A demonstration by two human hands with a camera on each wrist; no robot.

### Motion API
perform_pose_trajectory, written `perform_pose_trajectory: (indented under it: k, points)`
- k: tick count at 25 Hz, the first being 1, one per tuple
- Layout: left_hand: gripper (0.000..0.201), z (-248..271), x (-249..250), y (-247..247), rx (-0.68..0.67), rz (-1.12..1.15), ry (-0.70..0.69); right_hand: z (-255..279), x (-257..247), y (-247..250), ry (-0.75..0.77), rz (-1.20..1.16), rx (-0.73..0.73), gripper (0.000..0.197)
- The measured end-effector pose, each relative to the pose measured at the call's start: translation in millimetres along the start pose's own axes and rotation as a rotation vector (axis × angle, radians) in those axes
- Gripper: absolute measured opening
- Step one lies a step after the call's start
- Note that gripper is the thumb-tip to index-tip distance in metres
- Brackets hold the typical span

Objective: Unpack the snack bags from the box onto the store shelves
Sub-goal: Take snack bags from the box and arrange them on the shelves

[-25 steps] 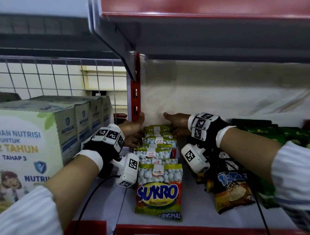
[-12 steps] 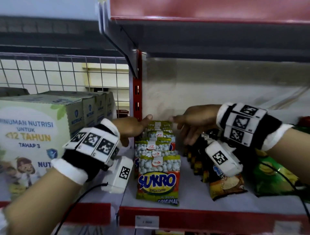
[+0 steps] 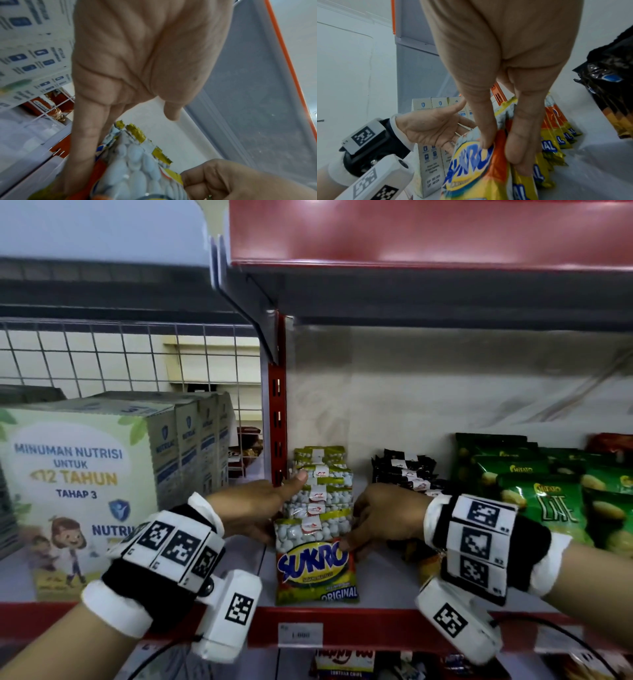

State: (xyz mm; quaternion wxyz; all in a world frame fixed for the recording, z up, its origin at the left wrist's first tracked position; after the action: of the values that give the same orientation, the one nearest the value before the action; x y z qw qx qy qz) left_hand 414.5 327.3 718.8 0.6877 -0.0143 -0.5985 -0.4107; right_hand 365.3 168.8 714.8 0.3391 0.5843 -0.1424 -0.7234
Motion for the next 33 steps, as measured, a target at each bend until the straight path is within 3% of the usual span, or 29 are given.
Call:
perform_pose_trajectory:
  k: [4, 10, 12, 14, 17, 20, 23, 27, 29, 33]
  points:
    - [0.055, 4.5, -22.0, 0.9, -0.024, -0.104, 0.039, 6.5, 7.3, -8.4, -0.052, 0.01, 0.008, 0.014]
    - [0.043, 0.7, -21.2, -5.3, -0.045, -0.108, -0.038, 3.8, 10.1, -13.1, -0.046, -0.061, 0.115, 0.009]
    - [0.036, 4.3, -19.8, -3.5, -0.034, -0.155, -0.02, 13.2, 12.1, -6.9, -0.059, -0.043, 0.148, 0.019]
    - [0.043, 12.1, -8.0, 5.8, 0.046, -0.324, -0.018, 31.6, 10.1, 10.2, -0.042, -0.029, 0.224, 0.024]
    - [0.034, 24.9, 41.7, 20.4, 0.243, -0.621, -0.161, 68.9, 5.2, 53.2, 0.033, -0.044, 0.435, 0.021]
    - [0.046, 19.3, 86.3, 14.8, 0.331, -0.654, -0.22, 98.3, 13.0, 84.6, 0.002, 0.171, 0.623, 0.022]
    - [0.044, -0.5, 109.4, -44.2, 0.085, -0.606, -0.229, 104.1, 34.3, 80.4, -0.151, 0.489, 0.563, 0.048]
    - [0.032, -20.8, 103.6, -128.5, -0.258, -0.584, -0.094, 92.8, 64.3, 58.6, -0.252, 0.667, 0.441, 0.091]
    - [0.03, -30.0, 104.9, -145.5, -0.296, -0.649, -0.101, 85.3, 68.3, 56.6, -0.273, 0.678, 0.432, 0.089]
    - [0.031, -45.8, 104.9, -143.1, -0.233, -0.685, -0.09, 73.7, 61.7, 57.0, -0.279, 0.666, 0.412, 0.082]
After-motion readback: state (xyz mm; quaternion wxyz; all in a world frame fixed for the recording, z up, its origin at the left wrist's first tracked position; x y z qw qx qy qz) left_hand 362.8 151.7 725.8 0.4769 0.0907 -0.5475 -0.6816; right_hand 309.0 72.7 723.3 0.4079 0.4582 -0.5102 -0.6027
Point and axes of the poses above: each hand's wrist, its own z-axis away from the middle knuckle, its own y-axis out of the back of the hand, x = y × z, the point moved 6 cm from there along -z, towards the middle knuckle, and after that the axes turned 4 degrees about -x, right-handed, at the moved point
